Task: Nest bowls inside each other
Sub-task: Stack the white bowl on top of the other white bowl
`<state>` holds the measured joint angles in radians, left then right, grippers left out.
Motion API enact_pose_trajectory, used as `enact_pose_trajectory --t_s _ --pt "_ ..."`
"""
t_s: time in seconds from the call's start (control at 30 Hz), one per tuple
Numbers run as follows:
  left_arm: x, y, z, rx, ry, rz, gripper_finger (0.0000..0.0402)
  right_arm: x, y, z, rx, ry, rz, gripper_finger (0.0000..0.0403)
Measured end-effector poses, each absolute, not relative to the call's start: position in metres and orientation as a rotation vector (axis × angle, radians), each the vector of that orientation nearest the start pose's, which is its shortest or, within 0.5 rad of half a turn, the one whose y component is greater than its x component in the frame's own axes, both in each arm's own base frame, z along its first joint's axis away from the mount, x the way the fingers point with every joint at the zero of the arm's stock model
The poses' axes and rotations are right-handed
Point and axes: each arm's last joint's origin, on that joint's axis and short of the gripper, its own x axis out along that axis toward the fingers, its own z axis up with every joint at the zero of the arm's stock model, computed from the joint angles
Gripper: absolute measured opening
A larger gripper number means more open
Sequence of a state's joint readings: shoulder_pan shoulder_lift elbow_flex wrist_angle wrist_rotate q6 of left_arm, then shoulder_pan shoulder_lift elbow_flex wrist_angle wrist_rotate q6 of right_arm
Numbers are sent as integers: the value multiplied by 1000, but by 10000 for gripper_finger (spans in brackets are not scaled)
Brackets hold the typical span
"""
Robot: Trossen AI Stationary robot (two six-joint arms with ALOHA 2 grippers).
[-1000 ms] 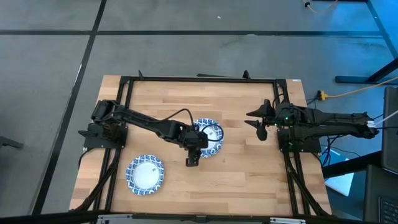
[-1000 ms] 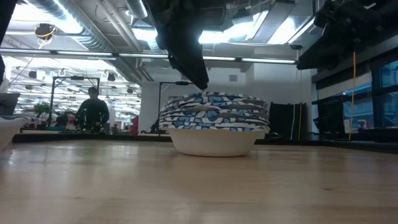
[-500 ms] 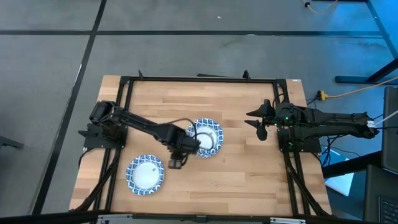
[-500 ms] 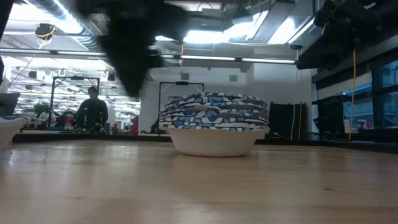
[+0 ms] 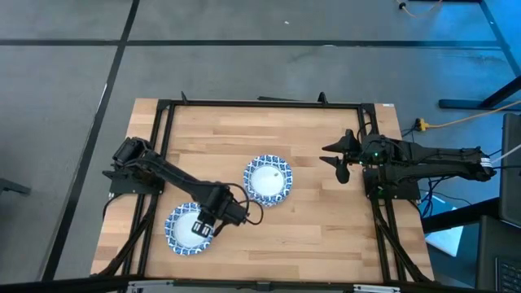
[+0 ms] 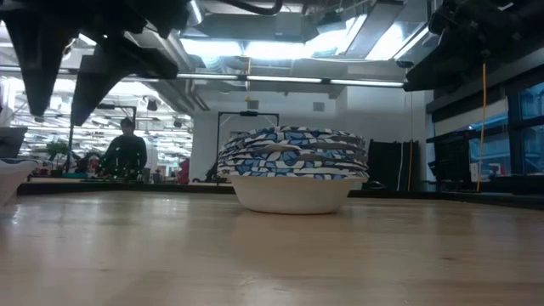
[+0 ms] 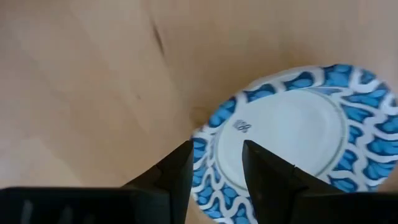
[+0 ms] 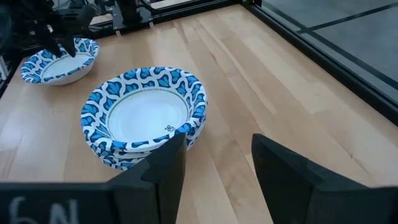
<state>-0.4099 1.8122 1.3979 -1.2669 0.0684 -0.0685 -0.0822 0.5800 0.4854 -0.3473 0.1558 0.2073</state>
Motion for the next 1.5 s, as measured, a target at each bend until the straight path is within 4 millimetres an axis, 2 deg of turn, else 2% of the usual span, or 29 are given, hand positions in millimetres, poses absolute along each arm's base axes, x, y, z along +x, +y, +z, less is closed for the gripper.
enact_pose_trajectory --t_s 0.17,0.43,0.67,1.03,1.23,1.5 --pt "292 -126 216 269 1685 -267 133 135 -16 244 187 417 -279 184" --pt "280 -120 194 228 1787 -296 133 135 -16 244 186 417 -279 184" --pt "280 -118 180 280 1745 -327 133 135 -16 243 185 418 -279 184" --pt "281 -106 171 234 1746 -294 131 135 -16 243 187 418 -279 184" --pt "282 -106 171 214 1734 -301 99 135 -16 243 187 418 -279 184" --pt "283 -106 171 151 1737 -343 21 135 -16 243 183 418 -278 184"
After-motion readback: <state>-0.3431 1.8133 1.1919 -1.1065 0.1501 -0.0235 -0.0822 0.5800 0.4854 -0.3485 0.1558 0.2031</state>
